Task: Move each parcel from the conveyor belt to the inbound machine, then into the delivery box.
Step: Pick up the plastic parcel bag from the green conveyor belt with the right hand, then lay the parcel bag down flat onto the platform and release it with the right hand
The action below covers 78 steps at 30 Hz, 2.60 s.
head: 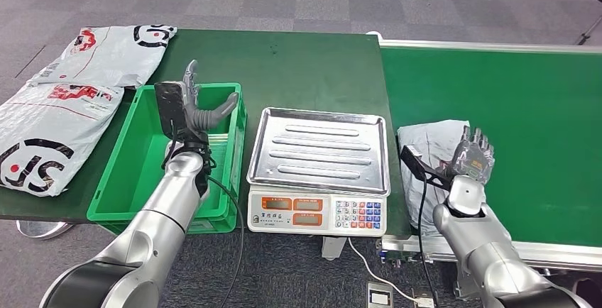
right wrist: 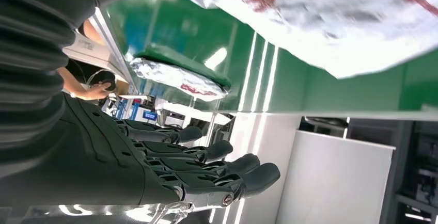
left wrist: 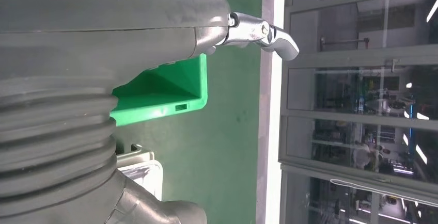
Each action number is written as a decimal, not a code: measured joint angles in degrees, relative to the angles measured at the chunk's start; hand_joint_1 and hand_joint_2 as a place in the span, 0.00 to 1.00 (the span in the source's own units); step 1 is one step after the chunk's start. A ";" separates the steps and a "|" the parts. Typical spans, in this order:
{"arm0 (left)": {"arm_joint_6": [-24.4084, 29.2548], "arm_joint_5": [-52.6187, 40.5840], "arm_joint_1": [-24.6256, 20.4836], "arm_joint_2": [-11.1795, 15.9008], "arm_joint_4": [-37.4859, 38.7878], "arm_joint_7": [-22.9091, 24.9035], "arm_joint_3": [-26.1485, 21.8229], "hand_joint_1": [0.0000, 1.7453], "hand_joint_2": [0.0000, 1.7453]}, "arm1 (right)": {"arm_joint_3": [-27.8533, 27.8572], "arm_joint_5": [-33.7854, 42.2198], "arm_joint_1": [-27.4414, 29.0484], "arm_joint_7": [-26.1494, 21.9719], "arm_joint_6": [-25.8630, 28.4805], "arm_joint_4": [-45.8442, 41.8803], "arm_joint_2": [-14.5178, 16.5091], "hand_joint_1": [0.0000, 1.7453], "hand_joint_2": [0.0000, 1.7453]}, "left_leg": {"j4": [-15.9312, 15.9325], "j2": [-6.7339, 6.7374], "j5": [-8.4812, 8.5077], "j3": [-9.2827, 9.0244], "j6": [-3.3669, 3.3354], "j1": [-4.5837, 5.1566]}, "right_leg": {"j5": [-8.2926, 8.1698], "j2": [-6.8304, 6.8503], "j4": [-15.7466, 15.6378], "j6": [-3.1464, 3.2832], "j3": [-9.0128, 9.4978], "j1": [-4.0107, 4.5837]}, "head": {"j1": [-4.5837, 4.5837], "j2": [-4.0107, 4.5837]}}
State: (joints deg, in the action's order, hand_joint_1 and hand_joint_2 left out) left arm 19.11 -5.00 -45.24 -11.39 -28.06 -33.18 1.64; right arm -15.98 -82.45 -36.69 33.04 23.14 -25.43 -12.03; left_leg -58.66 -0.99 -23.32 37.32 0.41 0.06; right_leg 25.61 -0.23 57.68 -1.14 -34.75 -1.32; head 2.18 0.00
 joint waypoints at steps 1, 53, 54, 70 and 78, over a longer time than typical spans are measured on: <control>-0.02 0.00 0.00 0.05 0.03 0.00 -0.09 0.00 1.00 | 0.00 0.00 0.11 0.05 -0.34 0.01 -0.01 0.00 1.00 | 0.00 0.00 0.00 0.00 0.00 0.00 | 0.00 0.00 0.00 0.00 0.00 0.00 | 0.01 0.00; -3.89 -1.98 6.03 1.49 -9.50 1.81 -1.22 0.00 1.00 | 7.25 24.50 11.45 -21.63 0.77 -37.19 -4.36 1.00 1.00 | 0.01 -0.08 -0.01 0.06 -0.04 0.04 | 0.03 0.08 -0.01 -0.04 0.00 -0.04 | 0.01 0.00; -3.69 -2.14 5.86 1.26 -9.49 1.84 -1.16 0.00 1.00 | 7.33 24.50 11.35 -22.27 1.73 -38.85 -3.86 1.00 1.00 | 0.01 -0.05 -0.02 0.06 -0.04 0.04 | 0.03 0.05 -0.01 -0.05 -0.01 -0.04 | 0.01 0.00; -2.34 -2.31 1.86 -0.87 -7.45 1.63 -0.45 0.00 1.00 | 5.05 24.12 4.06 -26.12 5.32 -44.14 3.55 1.00 1.00 | 0.01 -0.02 0.04 0.06 -0.05 0.03 | -0.01 0.02 0.01 -0.07 -0.01 -0.03 | 0.01 0.00; -1.80 -2.22 1.07 -1.19 -6.94 1.37 0.04 0.00 1.00 | -3.60 22.88 0.28 -24.41 1.01 -39.25 8.70 1.00 1.00 | 0.03 0.01 0.05 0.06 -0.04 -0.02 | 0.00 0.00 0.02 -0.06 -0.03 0.02 | 0.01 0.00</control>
State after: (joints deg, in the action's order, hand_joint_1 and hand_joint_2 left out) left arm 17.32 -7.22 -44.17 -12.58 -35.01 -31.81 1.68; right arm -19.58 -59.57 -36.41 8.63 24.15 -64.67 -3.33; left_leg -58.63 -0.98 -23.28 37.38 0.37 0.04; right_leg 25.61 -0.24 57.70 -1.20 -34.79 -1.30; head 2.19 0.00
